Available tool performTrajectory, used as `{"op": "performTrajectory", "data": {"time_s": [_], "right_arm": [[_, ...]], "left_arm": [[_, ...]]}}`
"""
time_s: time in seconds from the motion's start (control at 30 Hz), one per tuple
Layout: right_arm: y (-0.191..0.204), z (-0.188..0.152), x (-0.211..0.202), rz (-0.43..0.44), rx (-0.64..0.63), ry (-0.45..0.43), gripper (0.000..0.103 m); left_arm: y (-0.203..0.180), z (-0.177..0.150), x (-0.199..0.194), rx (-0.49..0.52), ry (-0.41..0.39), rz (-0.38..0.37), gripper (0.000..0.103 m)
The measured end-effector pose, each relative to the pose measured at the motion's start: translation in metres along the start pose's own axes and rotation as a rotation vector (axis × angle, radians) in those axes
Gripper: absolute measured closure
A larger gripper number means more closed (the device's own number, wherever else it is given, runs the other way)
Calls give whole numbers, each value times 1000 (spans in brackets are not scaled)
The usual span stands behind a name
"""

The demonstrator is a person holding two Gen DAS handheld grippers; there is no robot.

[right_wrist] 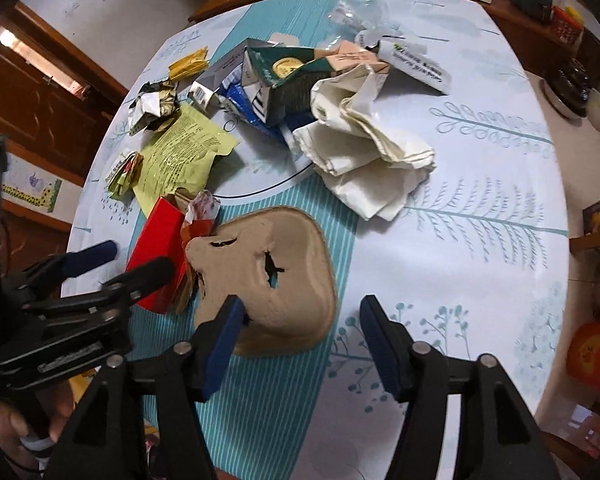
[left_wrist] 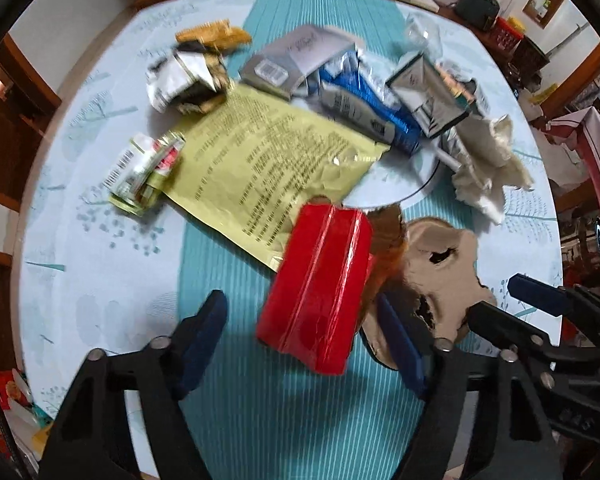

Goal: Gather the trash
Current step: 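Grasp the red packet with the left tool while the right tool grasps the beige pulp tray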

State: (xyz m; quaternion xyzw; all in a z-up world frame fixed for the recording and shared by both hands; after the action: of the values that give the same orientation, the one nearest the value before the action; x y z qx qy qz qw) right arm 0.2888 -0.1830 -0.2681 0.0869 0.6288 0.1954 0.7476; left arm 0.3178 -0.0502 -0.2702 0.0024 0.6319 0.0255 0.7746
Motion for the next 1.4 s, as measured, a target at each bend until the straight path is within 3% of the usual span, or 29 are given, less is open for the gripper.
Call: {"op": "performTrajectory", "data": {"time_s": [0.2,0.37,0.43,0.47,0.87,0.97,1.4], "right_arm": [[9,3,6,25,-39,13,34],[20,6,11,23,-77,16,31],[24,7,15,12,-92,16,28],[26,7,17,4,-100,16,28],[41,8,40,-88,-172,19,29],[44,8,40,-103,-189,12,38],[66,-6,14,-74,-170,-73,39]], "left_arm": [[-3,-1,21,-18,53,-38,61],[0,-4,17,-23,21,-30,65],[5,-8,14,-26,14,-19,85],[8,-10,13,-34,17,-18,87],[45,-33,-16,-84,-25,-4,90],[48,-36,-21,-84,-35,-5,91],[52,-57,-63,-60,-100,-39,91]]}}
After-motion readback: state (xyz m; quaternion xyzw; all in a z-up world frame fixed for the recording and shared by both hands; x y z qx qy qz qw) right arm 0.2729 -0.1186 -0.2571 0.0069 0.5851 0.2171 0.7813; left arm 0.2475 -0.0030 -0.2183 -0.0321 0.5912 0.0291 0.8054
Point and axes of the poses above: each gripper's, at about its wrist camera, not at the fingertips, and x roughly the way its jaws point, y to its left, z to its top, the point moved 8 cm from there along x, roughly the way its jaws point, and after that the axes turned 7 degrees about z, right-handed, at the moved point
